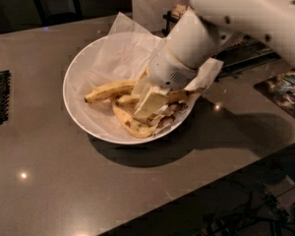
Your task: Pick banana from white bowl
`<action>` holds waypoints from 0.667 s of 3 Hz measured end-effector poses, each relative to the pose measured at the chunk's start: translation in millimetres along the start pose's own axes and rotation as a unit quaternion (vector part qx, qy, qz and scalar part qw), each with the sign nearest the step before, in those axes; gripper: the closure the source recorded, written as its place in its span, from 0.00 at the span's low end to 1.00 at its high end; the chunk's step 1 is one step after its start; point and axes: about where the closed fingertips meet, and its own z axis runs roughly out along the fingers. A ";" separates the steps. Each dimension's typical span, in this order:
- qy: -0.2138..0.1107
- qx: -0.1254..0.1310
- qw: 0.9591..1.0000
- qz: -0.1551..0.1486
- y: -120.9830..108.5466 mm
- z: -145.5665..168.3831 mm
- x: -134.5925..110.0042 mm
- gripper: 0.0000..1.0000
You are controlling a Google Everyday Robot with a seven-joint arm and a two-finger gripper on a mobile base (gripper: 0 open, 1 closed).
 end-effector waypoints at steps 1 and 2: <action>-0.090 0.039 0.995 -0.036 10.6 -49.5 -12.7 1.00; -0.181 0.045 0.978 -0.098 24.0 -88.1 -33.8 1.00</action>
Offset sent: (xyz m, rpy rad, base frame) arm -0.0563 -0.0359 0.1466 0.6108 -0.2486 0.3421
